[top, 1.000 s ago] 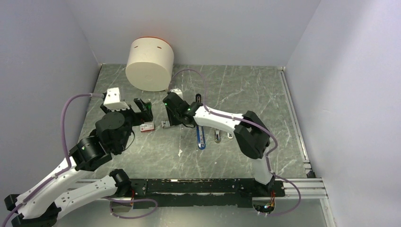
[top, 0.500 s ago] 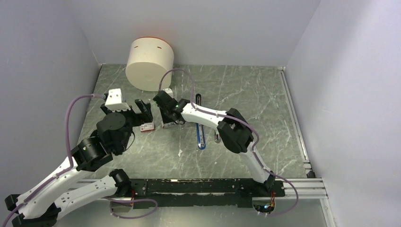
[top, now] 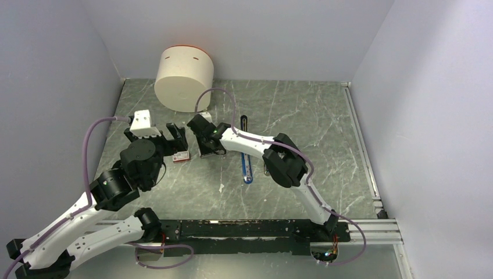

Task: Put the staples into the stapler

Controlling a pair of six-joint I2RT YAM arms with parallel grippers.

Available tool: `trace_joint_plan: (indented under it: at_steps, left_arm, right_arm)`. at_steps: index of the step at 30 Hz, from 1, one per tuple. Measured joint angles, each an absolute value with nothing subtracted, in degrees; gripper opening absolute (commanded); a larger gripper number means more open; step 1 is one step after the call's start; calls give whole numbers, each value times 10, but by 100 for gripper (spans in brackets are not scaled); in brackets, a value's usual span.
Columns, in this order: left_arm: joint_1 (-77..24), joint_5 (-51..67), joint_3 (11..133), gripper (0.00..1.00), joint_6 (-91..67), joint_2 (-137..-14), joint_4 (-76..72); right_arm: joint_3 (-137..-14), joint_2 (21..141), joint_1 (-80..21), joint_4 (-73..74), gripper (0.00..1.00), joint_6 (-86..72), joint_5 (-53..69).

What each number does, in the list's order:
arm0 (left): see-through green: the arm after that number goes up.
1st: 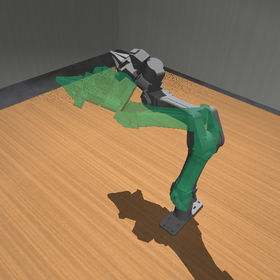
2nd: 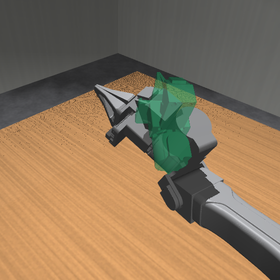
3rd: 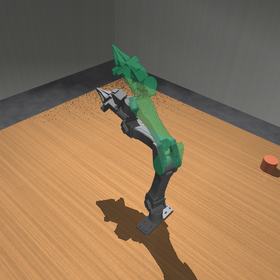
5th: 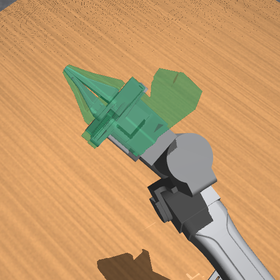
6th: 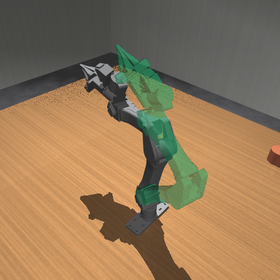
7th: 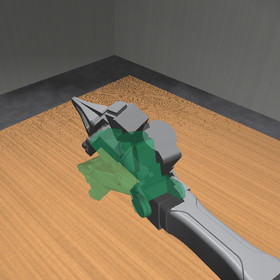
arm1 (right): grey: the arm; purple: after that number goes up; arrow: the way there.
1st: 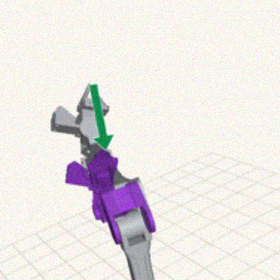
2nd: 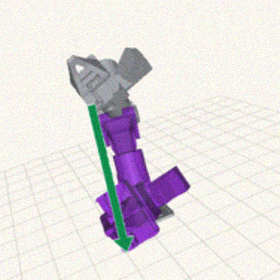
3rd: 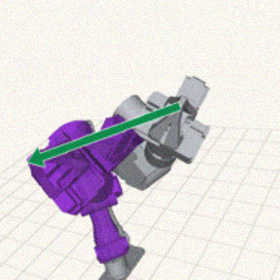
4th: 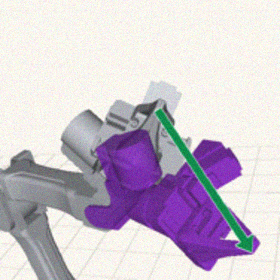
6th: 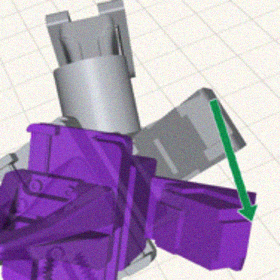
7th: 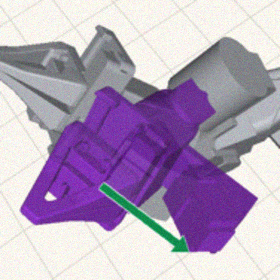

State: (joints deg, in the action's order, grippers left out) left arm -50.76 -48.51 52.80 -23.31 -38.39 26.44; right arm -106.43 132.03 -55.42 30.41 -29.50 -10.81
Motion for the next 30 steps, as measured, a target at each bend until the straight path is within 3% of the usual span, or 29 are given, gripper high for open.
trace_joint_plan:
  at_steps: [30]
  left_arm:
    - [-508,-499,520,97,-234,-382,264]
  right_arm:
    - [-1126,1361,-569,324,37,-271,-134]
